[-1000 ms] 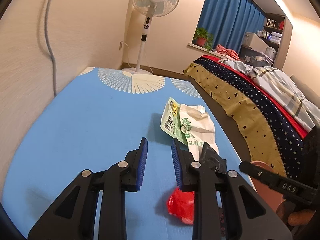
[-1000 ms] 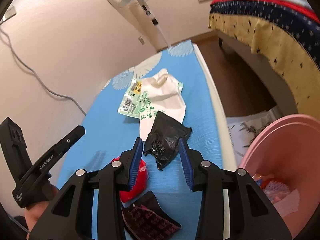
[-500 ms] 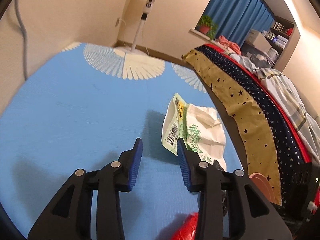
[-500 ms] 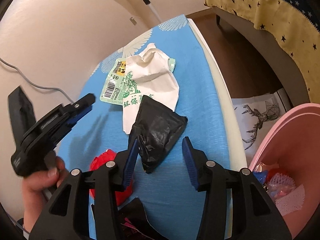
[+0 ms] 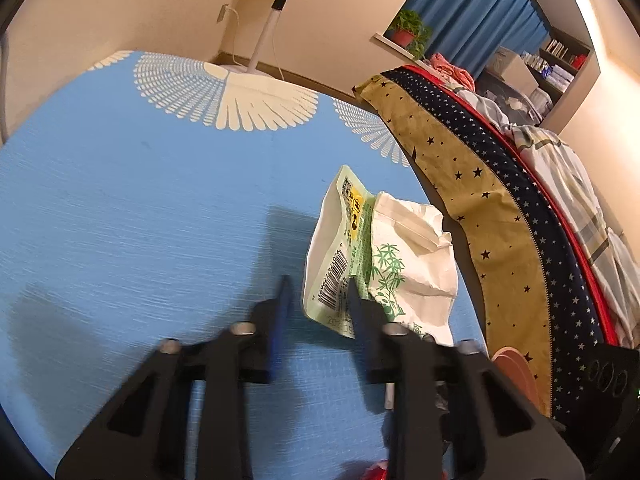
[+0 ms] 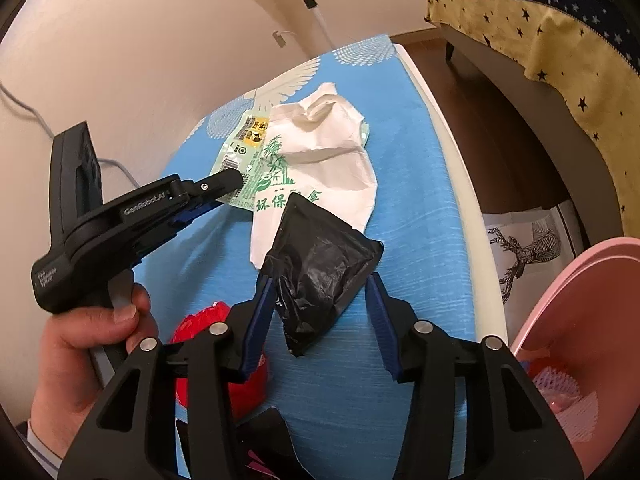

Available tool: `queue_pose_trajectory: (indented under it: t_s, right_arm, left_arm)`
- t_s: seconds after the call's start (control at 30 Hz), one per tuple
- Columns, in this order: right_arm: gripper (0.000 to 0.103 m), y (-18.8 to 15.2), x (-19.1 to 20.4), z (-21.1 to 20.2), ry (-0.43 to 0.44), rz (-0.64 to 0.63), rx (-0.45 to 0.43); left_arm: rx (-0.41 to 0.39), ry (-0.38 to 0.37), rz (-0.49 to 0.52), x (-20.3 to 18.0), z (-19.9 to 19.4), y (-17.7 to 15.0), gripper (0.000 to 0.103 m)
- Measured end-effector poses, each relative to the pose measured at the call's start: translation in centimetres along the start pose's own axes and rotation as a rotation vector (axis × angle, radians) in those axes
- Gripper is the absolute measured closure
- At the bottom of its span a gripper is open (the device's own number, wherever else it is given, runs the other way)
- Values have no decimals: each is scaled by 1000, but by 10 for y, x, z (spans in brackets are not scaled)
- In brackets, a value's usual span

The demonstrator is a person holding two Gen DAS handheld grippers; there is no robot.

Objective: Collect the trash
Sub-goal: 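Grasp the black plastic bag with the right tool while the left tool grasps the green-printed tissue packet, then lift and carry the black bag and tissue packet over the pink bin with both tools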

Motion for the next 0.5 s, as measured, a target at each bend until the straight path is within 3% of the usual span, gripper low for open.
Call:
queue_pose_trajectory:
  t_s: [0.17,0.5]
  right_arm:
    - [70,-2,7,2,13,-39,-2]
    - [75,-6,18,-12,33,-89,-29]
  left_arm:
    - [-22,2,6,0,-12,-2,93]
    - [-25,175,-27,29,-62,-12,100]
Point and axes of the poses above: each gripper's, at about its wrist camera, not at the fingertips, and z roughly the way its jaws point, x to its left, y to its top, the point moved 5 cm from there along z, roughly the way its jaws point, and after that the axes turned 3 degrees about -z, right-handed, at the moved point
